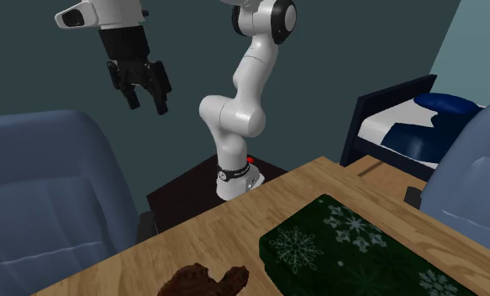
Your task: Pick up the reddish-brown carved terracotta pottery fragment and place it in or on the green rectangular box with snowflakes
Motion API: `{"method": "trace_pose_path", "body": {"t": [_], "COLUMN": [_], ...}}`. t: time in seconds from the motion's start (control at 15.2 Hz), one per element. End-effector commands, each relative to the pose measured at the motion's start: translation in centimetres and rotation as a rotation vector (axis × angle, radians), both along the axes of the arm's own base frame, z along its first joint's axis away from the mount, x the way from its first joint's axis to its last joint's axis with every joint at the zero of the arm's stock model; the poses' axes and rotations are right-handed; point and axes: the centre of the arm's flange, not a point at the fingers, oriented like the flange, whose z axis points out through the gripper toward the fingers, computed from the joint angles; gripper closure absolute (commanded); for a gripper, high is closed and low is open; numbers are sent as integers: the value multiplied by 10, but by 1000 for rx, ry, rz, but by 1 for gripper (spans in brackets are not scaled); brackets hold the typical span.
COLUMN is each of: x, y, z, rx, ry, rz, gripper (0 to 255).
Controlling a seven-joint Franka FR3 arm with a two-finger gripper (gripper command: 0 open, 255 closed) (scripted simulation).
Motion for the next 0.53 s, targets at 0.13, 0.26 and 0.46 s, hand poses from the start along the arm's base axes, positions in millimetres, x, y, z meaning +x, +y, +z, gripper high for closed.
{"method": "trace_pose_path", "body": {"t": [0.13,0.26,0.46], "x": [2,4,9], "y": [21,43,75], "z": [-12,-23,-39], "rx": [13,26,46], "ry": [0,0,-1], "rz": [-43,-85,-149], "gripper": [0,0,0]}}
